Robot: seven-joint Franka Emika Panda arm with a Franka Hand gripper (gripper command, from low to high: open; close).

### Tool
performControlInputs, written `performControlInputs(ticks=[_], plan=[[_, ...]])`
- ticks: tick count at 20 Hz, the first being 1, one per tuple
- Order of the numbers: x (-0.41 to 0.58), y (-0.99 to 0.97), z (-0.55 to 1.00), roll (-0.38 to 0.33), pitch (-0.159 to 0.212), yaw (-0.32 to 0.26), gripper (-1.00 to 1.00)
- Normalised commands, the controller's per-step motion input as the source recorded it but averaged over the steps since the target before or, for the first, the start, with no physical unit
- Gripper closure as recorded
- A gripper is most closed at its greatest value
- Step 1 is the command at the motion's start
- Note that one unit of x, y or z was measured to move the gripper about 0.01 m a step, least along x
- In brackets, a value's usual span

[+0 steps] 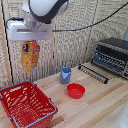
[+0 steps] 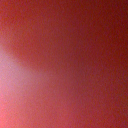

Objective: Carefully direct your gripping tool toward the mac and cheese carton. Clutch the mac and cheese carton gently but firmly in your gripping tool. Slide your gripping tool, with the carton in hand, above the container. Loosen your grip, letting the carton of mac and cheese effortlessly fall into the container.

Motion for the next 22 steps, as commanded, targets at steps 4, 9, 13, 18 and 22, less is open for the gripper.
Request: performControlInputs(ticks=[4, 9, 13, 18, 22], plan=[[-0.594, 0.68, 0.16, -0.052, 0.096, 0.030, 1.00], [-0.465, 0.57, -0.28, -0.121, 0.068, 0.036, 1.00], [-0.165, 0.45, -0.57, -0.147, 0.039, 0.033, 1.00], [-0.015, 0.14, -0.60, -0.112, 0.002, 0.037, 1.00], [-0.033, -0.06, -0.48, -0.069, -0.003, 0.089, 1.00]])
